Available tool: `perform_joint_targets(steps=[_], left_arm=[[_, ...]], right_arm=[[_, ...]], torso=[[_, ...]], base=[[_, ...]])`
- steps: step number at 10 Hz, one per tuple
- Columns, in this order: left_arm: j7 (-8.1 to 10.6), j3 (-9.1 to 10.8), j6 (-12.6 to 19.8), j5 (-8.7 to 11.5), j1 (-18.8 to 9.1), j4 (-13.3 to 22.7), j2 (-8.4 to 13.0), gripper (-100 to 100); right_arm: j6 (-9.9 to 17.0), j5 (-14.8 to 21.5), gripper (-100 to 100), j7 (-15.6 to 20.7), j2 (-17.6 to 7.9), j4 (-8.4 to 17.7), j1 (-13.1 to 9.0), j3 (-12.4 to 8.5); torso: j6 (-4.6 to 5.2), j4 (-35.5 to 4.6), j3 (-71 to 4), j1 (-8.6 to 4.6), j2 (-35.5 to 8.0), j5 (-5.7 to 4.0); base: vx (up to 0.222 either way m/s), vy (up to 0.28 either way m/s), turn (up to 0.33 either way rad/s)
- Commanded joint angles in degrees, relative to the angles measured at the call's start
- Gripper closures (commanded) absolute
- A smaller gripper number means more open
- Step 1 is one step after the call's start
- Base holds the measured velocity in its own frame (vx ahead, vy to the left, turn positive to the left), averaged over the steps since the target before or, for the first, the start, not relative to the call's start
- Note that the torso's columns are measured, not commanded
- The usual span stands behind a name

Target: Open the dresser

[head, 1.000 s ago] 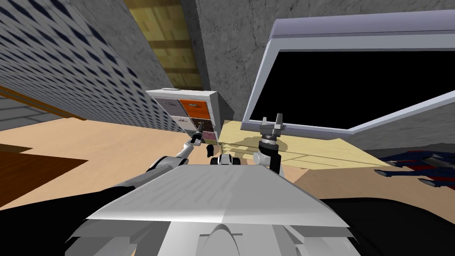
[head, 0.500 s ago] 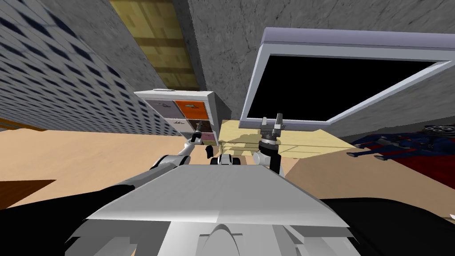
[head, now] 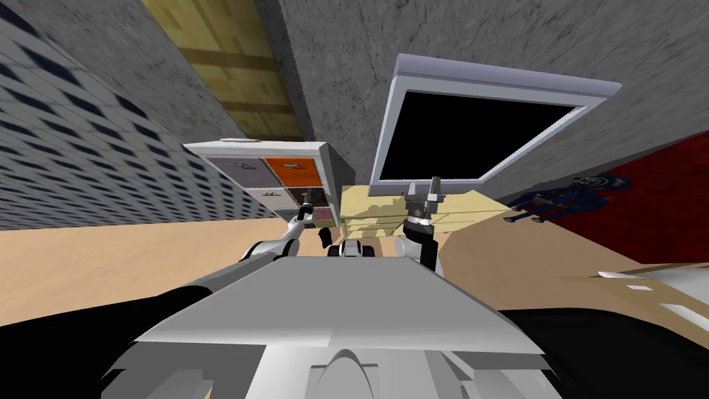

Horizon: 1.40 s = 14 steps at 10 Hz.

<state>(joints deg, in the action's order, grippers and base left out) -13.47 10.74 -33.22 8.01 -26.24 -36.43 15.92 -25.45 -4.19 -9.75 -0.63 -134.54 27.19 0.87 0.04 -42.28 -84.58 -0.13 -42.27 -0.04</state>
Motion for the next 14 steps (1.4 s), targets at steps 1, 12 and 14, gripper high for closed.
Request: perform_joint_targets(steps=[1, 12, 14], left_arm=[[-4.32, 4.61, 0.65, 0.16, -1.24, 1.06, -1.86, -100], [5.59, -6.71, -0.55, -0.23, 2.55, -2.75, 2.3, 100], [7.25, -9.38, -0.75, -0.29, 3.18, -3.38, 2.99, 100]], right_arm=[[0.0, 0.0, 0, 0.0, 0.0, 0.0, 0.0, 0.0], [0.0, 0.0, 0, 0.0, 0.0, 0.0, 0.03, -0.01], [0.0, 0.0, 0, 0.0, 0.01, -0.01, 0.02, 0.0]], torso=[[-0.03, -0.02, 0.05, 0.15, -0.09, 0.04], [0.22, -0.24, 0.21, 0.06, -0.33, -0.03], [0.06, -0.06, 0.06, -0.06, -0.1, -0.04]], base=[[-0.114, 0.098, -0.292], [0.043, -0.05, 0.156], [0.045, -0.068, 0.139]])
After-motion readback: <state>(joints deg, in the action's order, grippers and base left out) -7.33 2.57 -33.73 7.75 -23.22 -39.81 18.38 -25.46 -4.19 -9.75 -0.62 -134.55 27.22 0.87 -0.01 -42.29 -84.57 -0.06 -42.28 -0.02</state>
